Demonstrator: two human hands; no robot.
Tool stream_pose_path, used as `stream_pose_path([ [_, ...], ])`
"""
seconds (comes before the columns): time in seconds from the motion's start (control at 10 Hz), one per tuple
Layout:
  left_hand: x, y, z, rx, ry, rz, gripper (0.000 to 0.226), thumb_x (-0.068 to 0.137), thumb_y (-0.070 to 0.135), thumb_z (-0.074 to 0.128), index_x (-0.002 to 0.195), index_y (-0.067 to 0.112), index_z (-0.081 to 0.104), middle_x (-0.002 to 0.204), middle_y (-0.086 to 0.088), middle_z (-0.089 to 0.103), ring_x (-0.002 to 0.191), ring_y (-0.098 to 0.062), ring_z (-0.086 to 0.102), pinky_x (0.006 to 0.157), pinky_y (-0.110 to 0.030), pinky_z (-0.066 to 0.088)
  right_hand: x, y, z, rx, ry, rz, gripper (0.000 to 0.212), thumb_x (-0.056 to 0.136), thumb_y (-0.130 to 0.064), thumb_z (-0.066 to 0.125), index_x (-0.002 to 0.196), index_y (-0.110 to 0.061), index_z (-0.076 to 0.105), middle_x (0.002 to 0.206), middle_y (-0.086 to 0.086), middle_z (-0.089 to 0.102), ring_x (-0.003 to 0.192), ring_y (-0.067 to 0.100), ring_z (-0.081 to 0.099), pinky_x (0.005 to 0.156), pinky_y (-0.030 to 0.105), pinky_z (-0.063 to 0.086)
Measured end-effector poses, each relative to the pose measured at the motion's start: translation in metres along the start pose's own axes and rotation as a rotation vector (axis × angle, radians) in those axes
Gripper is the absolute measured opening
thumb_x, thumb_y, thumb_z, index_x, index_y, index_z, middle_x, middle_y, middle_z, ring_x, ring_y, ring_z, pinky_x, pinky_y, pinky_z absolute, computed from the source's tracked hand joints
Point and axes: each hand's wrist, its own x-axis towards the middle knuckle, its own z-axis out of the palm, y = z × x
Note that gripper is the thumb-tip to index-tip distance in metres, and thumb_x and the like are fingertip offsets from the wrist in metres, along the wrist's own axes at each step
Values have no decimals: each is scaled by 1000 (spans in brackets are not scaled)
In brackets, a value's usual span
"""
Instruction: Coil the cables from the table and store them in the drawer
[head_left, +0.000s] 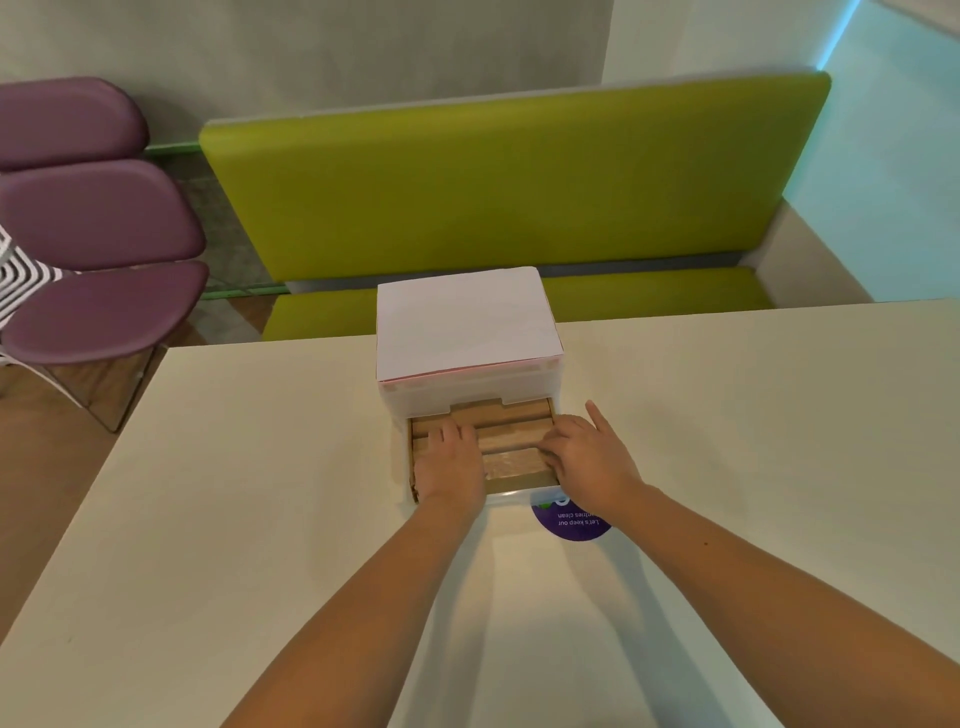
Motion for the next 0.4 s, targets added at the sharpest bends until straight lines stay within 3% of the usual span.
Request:
stream_pose_path([
  [0.2, -8, 5, -8, 43, -46, 9, 44, 95, 24, 53, 136, 13, 41, 135, -9, 41, 117, -26, 47, 78, -34, 52, -16, 5, -13, 66, -218, -13, 44, 106, -25, 26, 148, -23, 38, 153, -9, 36, 146, 11, 17, 121, 46, -2],
  [0.3, -12, 11, -14, 111, -92, 21, 42, 95, 22, 50, 136, 12, 45, 135, -11, 44, 111, -28, 54, 71, -34, 48, -32, 0, -21, 319, -254, 80, 40, 105, -26, 29, 144, -26, 40, 149, -3, 41, 142, 19, 30, 121, 42, 14],
  [0.4, -14, 12, -20, 100, -90, 40, 31, 93, 20, 50, 123, 16, 60, 119, -6, 61, 102, -24, 62, 71, -32, 50, -47, 0, -32, 468, -207, 166, 41, 104, -33, 34, 145, -31, 38, 150, -1, 40, 139, 23, 35, 118, 40, 25],
])
